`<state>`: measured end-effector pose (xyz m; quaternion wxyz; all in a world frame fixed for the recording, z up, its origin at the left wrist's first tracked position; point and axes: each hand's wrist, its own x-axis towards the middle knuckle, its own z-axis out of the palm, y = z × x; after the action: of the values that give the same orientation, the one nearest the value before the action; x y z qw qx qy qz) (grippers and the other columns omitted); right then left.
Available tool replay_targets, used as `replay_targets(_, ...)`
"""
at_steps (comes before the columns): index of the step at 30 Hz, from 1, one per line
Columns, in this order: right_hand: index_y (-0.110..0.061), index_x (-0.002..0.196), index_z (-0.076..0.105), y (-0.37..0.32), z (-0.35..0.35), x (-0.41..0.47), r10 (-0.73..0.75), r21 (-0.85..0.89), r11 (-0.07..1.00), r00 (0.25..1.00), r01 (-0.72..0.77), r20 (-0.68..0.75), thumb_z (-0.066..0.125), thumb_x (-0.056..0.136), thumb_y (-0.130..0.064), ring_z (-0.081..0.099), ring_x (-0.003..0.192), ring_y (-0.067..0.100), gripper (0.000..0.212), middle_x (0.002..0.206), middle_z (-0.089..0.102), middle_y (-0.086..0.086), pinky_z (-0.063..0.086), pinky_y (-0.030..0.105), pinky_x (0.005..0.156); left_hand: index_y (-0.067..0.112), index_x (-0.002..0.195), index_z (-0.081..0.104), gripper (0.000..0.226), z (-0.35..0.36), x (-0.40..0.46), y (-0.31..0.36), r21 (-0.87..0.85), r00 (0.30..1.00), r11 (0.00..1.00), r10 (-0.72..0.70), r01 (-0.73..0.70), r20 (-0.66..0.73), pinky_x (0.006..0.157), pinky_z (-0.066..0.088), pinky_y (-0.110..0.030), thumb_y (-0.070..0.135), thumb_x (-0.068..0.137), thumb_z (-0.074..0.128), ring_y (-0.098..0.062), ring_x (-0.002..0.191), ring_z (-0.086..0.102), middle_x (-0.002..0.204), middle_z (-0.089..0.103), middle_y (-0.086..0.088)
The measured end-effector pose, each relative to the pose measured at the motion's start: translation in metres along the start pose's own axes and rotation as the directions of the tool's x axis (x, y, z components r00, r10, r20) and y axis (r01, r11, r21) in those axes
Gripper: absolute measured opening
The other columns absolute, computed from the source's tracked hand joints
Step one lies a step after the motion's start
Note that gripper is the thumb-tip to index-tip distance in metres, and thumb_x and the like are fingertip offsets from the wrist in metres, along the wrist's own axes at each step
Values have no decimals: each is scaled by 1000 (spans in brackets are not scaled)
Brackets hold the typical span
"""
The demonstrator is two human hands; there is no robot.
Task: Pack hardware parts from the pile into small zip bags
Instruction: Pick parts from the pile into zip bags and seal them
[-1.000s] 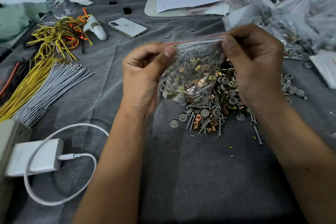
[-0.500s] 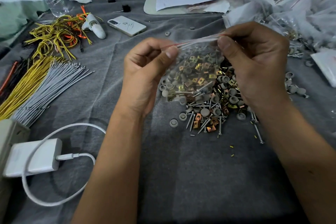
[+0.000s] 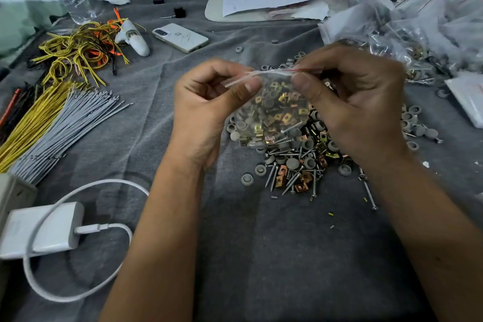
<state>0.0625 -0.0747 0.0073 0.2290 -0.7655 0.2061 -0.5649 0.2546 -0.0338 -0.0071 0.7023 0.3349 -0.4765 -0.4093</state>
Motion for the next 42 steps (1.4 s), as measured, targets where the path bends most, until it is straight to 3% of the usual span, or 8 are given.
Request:
replay_targets(6,-9,102,70,2,-1,0,-7,6,1000,998,7,-57,74,94,-8,67,83,8,9,94,71,-5,52,23,75,17,64,75,25,-1,-1,4,-68,997,997,-30,26,-66,74,57,-24,-4,76,73,-10,73,69,76,74,3)
replay_targets(10,-10,100,70,3,-1,0,53,33,998,996,-51,-78,74,95,-11,70,82,14,6,90,72,-1,55,26,73,18,63,76,24,0,-1,4,-55,998,998,-26,23,-57,73,57,-24,-3,77,73,-9,72,70,74,75,3)
replay_targets(18,-12,102,74,10,1,-2,177,-2,984,982,-177,-61,75,93,-18,74,86,18,11,92,75,1,62,37,76,14,77,69,15,-3,3,-3,167,995,986,46,-31,-85,72,55,-22,3,83,77,-7,73,67,77,74,6)
replay_targets(22,-11,101,76,14,3,-3,155,-98,983,988,-157,-26,77,92,-17,72,84,10,11,91,75,-4,60,32,74,15,99,68,18,-1,0,-9,577,991,807,127,-124,35,82,59,-38,21,87,80,-13,95,68,101,71,1)
replay_targets(25,-8,100,77,14,6,-3,113,-182,978,993,-104,40,75,93,-16,71,87,7,11,91,74,-2,56,27,77,17,98,74,15,0,2,-12,734,971,638,197,-234,139,92,52,-54,27,88,80,-25,105,66,107,70,-4)
replay_targets(34,-1,115,75,14,9,-5,12,-334,941,978,59,208,61,99,-3,67,105,21,21,109,74,10,51,30,95,9,87,73,14,0,0,-17,735,961,627,247,-258,126,89,52,-51,20,88,82,-22,100,66,100,69,-5)
replay_targets(38,-2,105,77,13,6,-3,16,-337,941,996,13,85,68,98,-12,68,93,14,15,99,74,6,51,22,85,10,80,73,14,0,0,-17,714,964,654,236,-250,122,87,55,-53,19,88,81,-21,99,67,101,68,-2)
replay_targets(42,-3,98,79,14,3,-2,-2,-343,939,1000,13,31,74,94,-15,69,86,15,13,92,75,5,55,30,79,11,88,76,12,0,0,-17,730,959,629,242,-269,145,86,54,-50,21,86,83,-19,99,67,101,69,-2)
